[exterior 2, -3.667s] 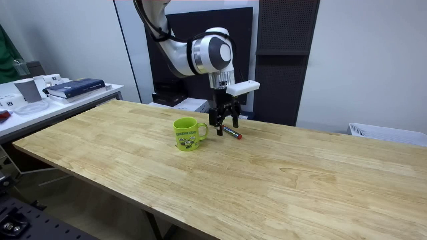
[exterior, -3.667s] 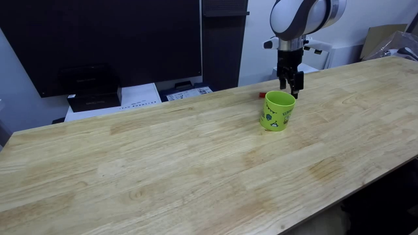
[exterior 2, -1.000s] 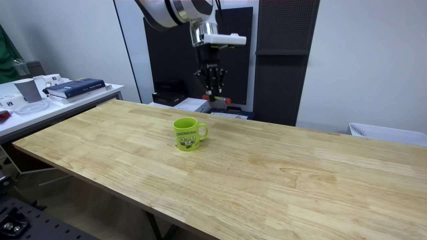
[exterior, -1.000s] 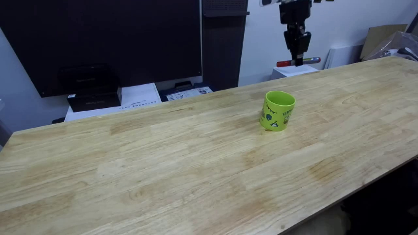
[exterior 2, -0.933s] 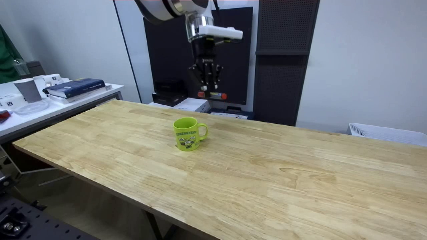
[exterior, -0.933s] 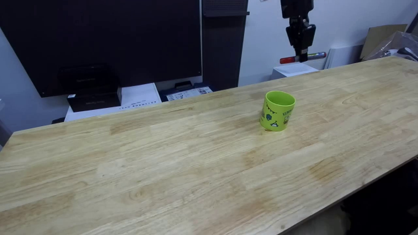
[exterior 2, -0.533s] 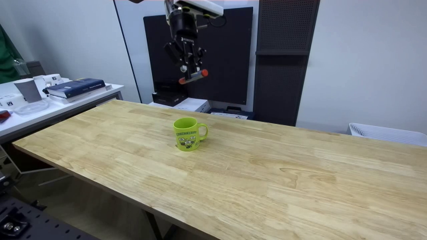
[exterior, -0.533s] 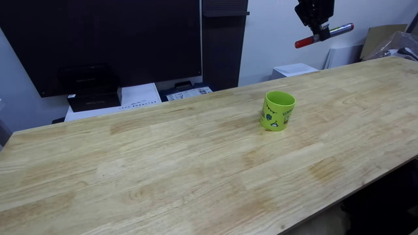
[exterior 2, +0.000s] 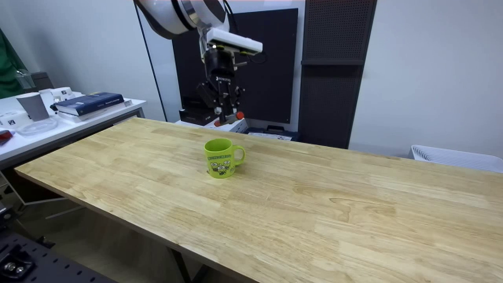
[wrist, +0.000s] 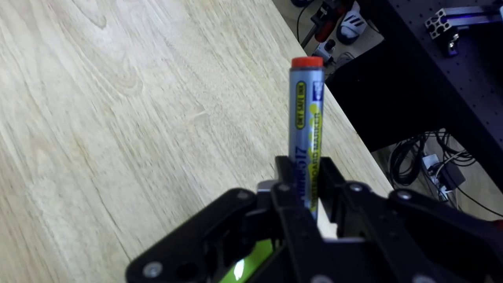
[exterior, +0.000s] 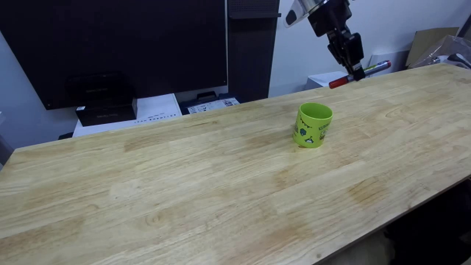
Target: Place the marker in the mug
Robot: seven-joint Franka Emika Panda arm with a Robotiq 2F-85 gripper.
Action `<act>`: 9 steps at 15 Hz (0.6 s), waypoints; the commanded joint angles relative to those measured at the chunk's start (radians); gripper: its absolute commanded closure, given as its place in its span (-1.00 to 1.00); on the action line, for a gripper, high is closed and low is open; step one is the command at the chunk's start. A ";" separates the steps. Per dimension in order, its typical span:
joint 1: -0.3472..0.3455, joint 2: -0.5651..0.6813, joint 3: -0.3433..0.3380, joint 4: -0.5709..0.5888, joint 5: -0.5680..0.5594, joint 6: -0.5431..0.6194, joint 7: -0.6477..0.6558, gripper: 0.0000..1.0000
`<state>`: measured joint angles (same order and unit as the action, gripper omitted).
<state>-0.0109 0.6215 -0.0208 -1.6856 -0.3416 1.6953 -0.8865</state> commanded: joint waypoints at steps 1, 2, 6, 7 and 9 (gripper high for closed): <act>0.005 0.074 0.009 0.074 -0.027 -0.050 0.062 0.89; 0.008 0.089 0.010 0.087 -0.035 -0.052 0.066 0.89; 0.022 0.144 0.016 0.141 -0.069 -0.057 0.060 0.89; 0.024 0.158 0.018 0.156 -0.074 -0.063 0.058 0.89; 0.028 0.186 0.019 0.188 -0.078 -0.078 0.052 0.89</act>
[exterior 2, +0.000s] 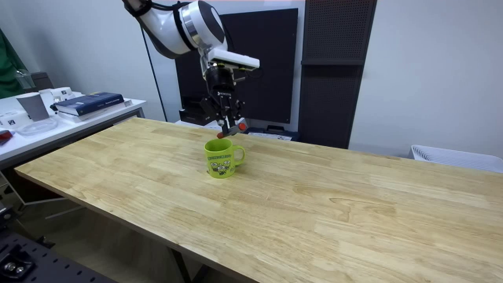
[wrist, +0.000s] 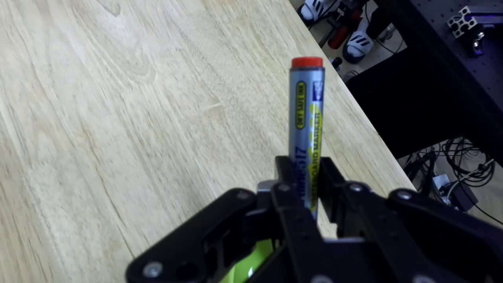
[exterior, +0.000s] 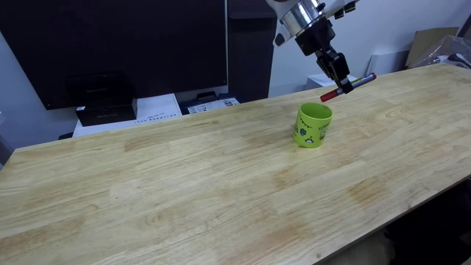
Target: Place the marker in the mug
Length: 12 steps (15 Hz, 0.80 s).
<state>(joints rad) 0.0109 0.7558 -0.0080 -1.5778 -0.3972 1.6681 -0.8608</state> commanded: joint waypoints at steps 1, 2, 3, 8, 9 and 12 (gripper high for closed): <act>0.009 0.065 0.007 0.097 -0.024 -0.061 0.024 0.89; 0.013 0.078 0.007 0.113 -0.028 -0.070 0.023 0.89; 0.017 0.090 0.008 0.127 -0.032 -0.077 0.021 0.89; 0.033 0.144 0.014 0.191 -0.042 -0.110 0.011 0.89; 0.037 0.154 0.014 0.202 -0.044 -0.117 0.009 0.89; 0.048 0.182 0.019 0.233 -0.057 -0.140 0.002 0.89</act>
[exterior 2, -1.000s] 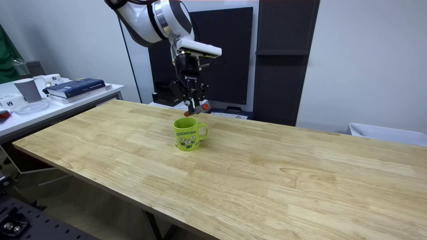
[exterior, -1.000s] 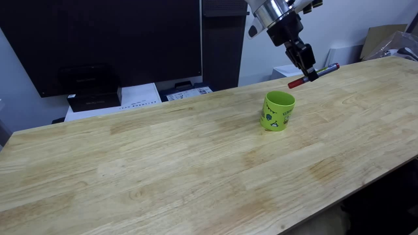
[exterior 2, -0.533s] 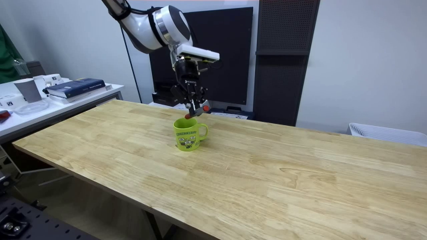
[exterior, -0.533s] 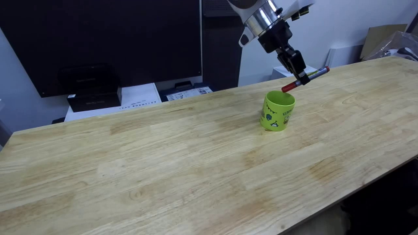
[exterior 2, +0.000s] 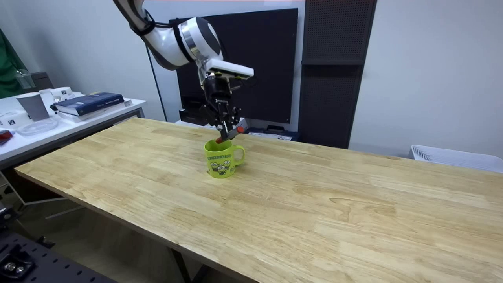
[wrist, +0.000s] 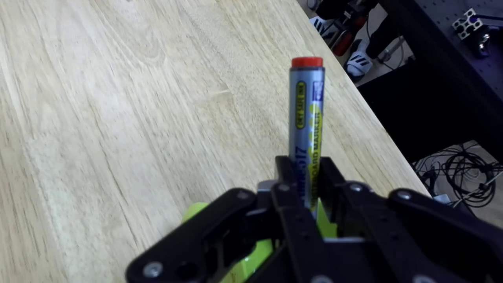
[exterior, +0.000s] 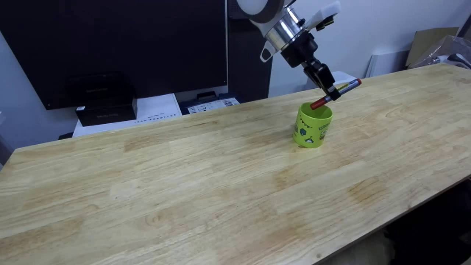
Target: Place the marker in the mug
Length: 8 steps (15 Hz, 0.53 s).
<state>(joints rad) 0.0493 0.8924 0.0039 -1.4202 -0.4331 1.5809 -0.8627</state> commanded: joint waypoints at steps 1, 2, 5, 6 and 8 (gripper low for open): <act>0.011 0.055 0.008 0.086 -0.021 -0.061 0.002 0.89; 0.014 0.063 0.008 0.096 -0.022 -0.069 0.001 0.89; 0.019 0.085 0.008 0.122 -0.024 -0.089 -0.004 0.53; 0.020 0.092 0.008 0.131 -0.026 -0.096 -0.006 0.06; 0.021 0.097 0.009 0.141 -0.031 -0.100 -0.009 0.00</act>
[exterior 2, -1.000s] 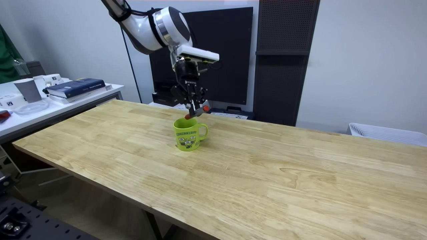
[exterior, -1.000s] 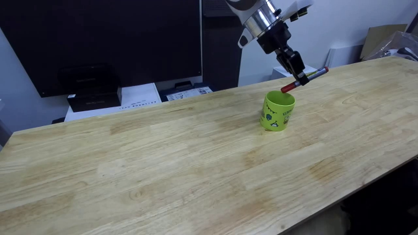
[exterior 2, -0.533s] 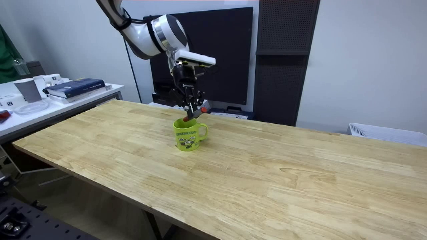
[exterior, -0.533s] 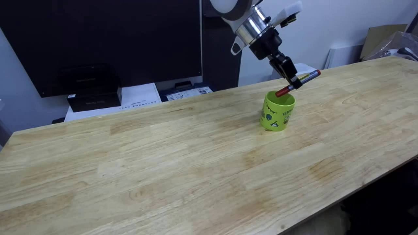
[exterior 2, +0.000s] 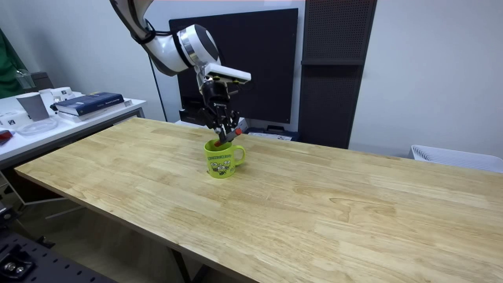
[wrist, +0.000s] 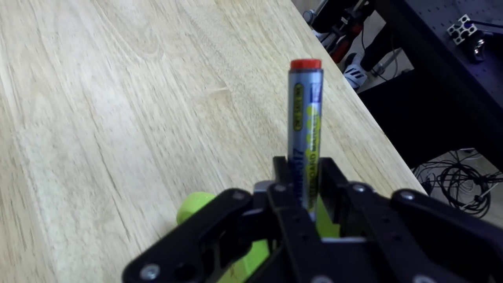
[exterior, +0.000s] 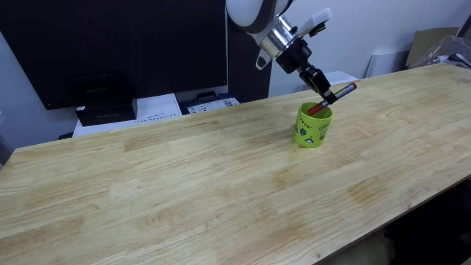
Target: Place the marker in the mug
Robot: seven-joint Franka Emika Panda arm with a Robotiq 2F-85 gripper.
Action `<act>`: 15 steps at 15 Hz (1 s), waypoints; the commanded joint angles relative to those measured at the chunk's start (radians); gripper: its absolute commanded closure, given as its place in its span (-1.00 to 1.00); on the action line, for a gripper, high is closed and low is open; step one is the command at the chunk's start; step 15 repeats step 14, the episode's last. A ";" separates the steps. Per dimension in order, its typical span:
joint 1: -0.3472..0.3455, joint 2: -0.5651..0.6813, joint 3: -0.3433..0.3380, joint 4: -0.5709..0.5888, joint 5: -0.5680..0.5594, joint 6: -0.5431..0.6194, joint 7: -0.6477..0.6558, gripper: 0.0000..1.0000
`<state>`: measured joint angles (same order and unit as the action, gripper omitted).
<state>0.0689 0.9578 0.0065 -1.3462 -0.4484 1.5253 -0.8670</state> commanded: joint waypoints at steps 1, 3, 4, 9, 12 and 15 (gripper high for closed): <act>0.002 0.028 0.007 0.066 -0.018 -0.042 -0.004 -0.14; 0.005 0.012 0.006 0.060 -0.025 -0.035 -0.001 -0.39; 0.006 0.006 0.006 0.058 -0.028 -0.031 0.000 -0.55; 0.015 -0.083 0.005 -0.010 -0.061 0.036 0.031 -1.00; -0.001 -0.167 0.015 -0.077 -0.051 0.142 0.042 -1.00; -0.009 -0.221 0.017 -0.132 -0.045 0.214 0.047 -1.00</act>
